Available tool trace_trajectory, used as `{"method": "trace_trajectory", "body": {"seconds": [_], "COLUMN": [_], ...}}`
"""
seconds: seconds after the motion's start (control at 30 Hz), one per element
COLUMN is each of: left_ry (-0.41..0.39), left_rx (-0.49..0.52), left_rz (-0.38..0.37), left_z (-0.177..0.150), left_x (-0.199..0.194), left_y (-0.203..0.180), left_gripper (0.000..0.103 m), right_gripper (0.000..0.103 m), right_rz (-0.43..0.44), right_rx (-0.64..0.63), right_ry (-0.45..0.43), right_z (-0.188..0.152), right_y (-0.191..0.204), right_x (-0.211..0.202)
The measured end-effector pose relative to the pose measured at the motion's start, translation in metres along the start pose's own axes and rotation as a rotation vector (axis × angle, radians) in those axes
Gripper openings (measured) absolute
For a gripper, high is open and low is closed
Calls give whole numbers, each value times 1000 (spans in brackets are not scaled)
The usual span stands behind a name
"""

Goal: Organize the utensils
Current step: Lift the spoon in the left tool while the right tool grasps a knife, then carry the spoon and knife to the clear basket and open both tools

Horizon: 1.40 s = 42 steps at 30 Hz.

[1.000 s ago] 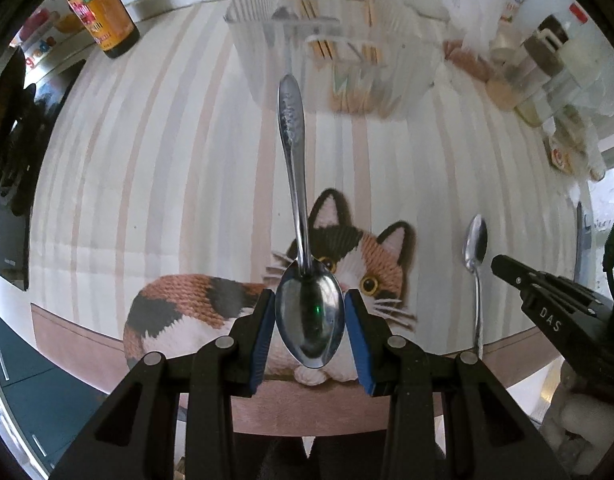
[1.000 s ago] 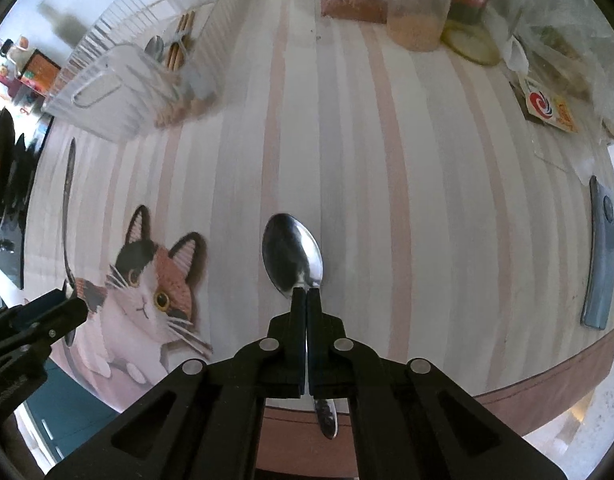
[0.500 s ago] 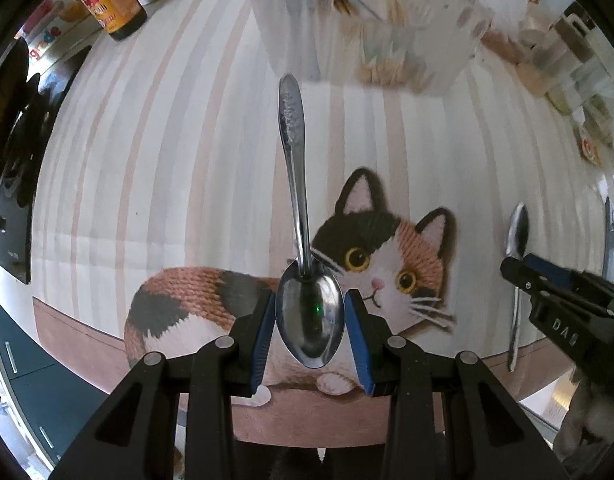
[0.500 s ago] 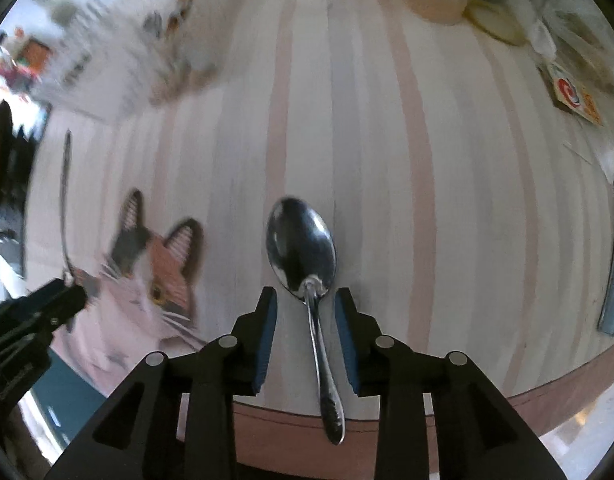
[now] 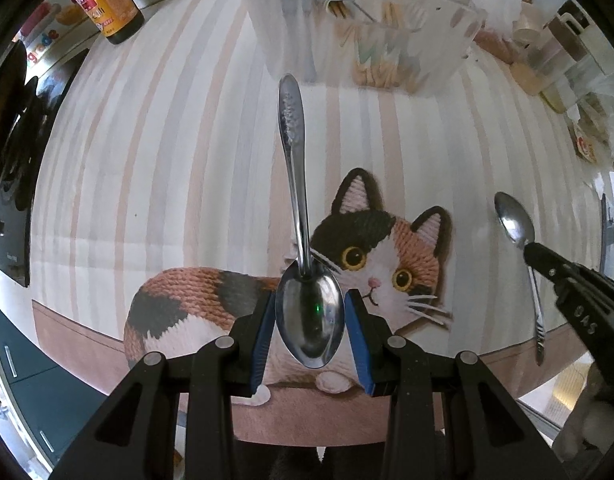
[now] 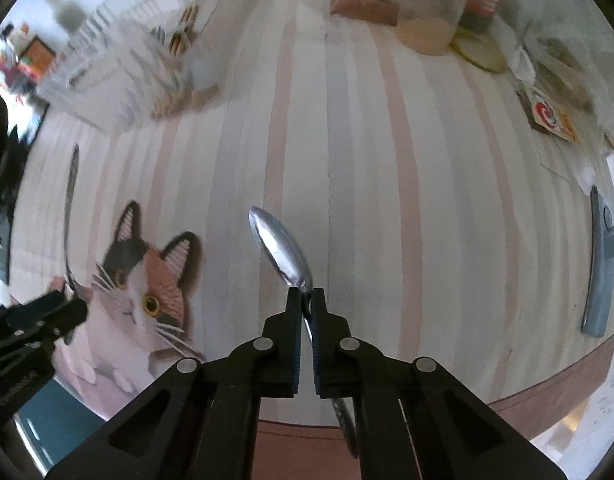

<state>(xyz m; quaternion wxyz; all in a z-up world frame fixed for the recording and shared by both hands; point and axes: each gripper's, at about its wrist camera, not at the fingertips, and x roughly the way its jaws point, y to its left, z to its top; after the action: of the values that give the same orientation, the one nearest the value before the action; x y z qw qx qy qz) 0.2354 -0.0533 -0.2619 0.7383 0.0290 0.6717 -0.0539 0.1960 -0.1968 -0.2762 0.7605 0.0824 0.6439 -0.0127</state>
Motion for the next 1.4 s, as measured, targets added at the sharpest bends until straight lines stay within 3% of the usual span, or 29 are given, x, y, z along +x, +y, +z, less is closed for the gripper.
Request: {"method": "trace_trajectory", "body": {"seconds": [0.3, 0.57, 0.87, 1.17, 1.4], "left_ry": [-57, -135, -282, -375, -342], "left_rx": [3, -9, -40, -20, 19], "left_rz": [-9, -19, -20, -68, -103], "left_z": [-3, -6, 4, 64, 136], "left_x": [-33, -79, -145, -175, -158], "left_y": [7, 18, 37, 36, 31], "left_gripper": [32, 32, 32, 32, 32], "right_gripper": [1, 1, 1, 1, 1], "right_rz": [66, 124, 199, 251, 244], "right_rx": [78, 105, 56, 29, 59], "right_ry": [-65, -118, -208, -312, -347], "right_z": [8, 10, 32, 82, 147], "right_y": [-28, -20, 12, 46, 65], "right_x": [-38, -68, -108, -151, -155]}}
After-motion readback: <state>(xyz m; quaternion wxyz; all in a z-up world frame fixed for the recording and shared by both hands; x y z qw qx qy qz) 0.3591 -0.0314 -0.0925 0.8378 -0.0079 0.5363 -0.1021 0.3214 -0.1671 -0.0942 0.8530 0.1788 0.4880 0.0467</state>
